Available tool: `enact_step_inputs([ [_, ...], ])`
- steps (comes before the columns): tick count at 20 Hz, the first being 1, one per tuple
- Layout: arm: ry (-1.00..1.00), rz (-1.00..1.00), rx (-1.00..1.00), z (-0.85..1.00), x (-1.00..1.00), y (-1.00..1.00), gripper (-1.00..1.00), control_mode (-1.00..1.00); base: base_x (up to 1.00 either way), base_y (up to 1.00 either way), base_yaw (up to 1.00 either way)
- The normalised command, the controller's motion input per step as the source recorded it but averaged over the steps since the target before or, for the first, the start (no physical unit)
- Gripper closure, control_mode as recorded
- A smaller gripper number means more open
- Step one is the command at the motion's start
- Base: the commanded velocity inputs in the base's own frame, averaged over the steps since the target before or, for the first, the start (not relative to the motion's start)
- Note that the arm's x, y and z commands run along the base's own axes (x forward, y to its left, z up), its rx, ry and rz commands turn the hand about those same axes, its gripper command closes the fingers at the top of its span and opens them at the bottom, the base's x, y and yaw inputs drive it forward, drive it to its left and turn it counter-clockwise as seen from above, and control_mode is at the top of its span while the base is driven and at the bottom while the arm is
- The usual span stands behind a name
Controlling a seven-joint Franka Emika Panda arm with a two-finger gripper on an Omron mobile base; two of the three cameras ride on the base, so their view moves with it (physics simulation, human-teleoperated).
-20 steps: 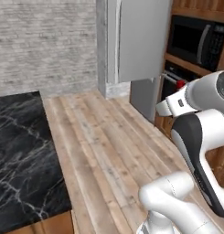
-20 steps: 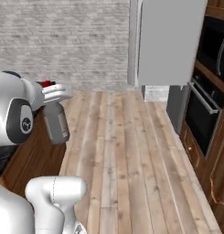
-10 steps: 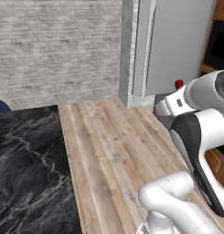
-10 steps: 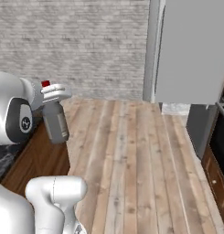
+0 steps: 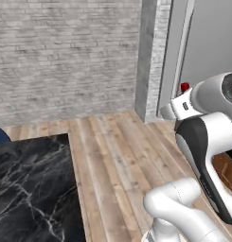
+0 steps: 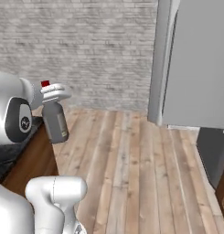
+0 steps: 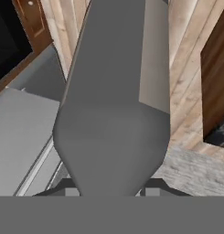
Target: Place the beer and liquor on the top shelf of the fridge to keep them out of children's reach, and place the sweet potato on lower shelves for easy access.
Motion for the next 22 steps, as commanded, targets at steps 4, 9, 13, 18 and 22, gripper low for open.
enact_step_inputs([
  [4,0.0,0.0,0.0,0.0,0.0,0.0,1.0,1.0,1.0,0.0,0.0],
  [9,0.0,0.0,0.0,0.0,0.0,0.0,1.0,1.0,1.0,0.0,0.0],
  [13,0.0,0.0,0.0,0.0,0.0,0.0,1.0,1.0,1.0,0.0,-0.01],
  [18,0.0,0.0,0.0,0.0,0.0,0.0,1.0,1.0,1.0,0.0,-0.1],
  [22,0.0,0.0,0.0,0.0,0.0,0.0,1.0,1.0,1.0,0.0,-0.2],
])
